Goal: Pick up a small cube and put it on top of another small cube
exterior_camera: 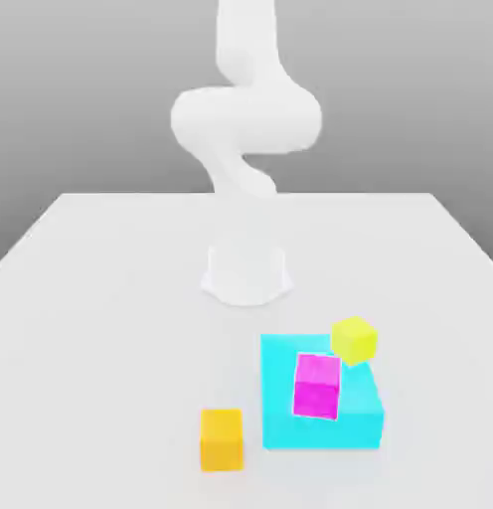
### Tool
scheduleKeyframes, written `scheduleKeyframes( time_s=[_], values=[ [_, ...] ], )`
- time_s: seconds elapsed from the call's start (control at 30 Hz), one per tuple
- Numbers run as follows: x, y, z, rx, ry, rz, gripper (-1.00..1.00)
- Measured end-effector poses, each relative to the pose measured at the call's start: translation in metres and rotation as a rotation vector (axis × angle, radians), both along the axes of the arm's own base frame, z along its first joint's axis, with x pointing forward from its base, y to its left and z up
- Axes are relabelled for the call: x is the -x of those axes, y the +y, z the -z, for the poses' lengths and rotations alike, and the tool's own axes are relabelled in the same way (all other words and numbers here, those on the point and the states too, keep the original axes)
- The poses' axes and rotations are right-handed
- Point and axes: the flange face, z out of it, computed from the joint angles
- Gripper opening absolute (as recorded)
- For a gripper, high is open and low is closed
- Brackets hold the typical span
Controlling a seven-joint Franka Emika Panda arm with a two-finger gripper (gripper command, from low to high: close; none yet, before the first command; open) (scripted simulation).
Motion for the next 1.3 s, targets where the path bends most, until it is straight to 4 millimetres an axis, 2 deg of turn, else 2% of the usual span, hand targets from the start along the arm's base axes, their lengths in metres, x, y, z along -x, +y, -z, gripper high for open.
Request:
scheduleKeyframes(
  time_s=[0.13, 0.27, 0.4, 0.53, 0.67, 0.8, 1.0, 1.13, 1.23, 1.27, 1.3],
  values=[
    [-0.049, 0.029, 0.04, 0.063, 0.084, -0.186, 0.0],
    [-0.089, 0.064, 0.085, 0.127, 0.157, -0.367, 0.0],
    [-0.122, 0.104, 0.136, 0.195, 0.224, -0.548, 0.0],
    [-0.144, 0.149, 0.193, 0.267, 0.285, -0.731, 0.0],
    [-0.154, 0.203, 0.254, 0.347, 0.339, -0.929, 0.0],
    [-0.159, 0.241, 0.318, 0.426, 0.392, -1.102, 0.0],
    [-0.146, 0.298, 0.419, 0.557, 0.465, -1.377, 0.0],
    [-0.129, 0.328, 0.487, 0.642, 0.506, -1.548, 0.0],
    [-0.126, 0.332, 0.538, 0.655, 0.511, -1.574, 0.0],
    [-0.126, 0.332, 0.549, 0.656, 0.512, -1.576, -1.0],
    [-0.126, 0.332, 0.549, 0.656, 0.512, -1.576, -1.0]
  ],
)
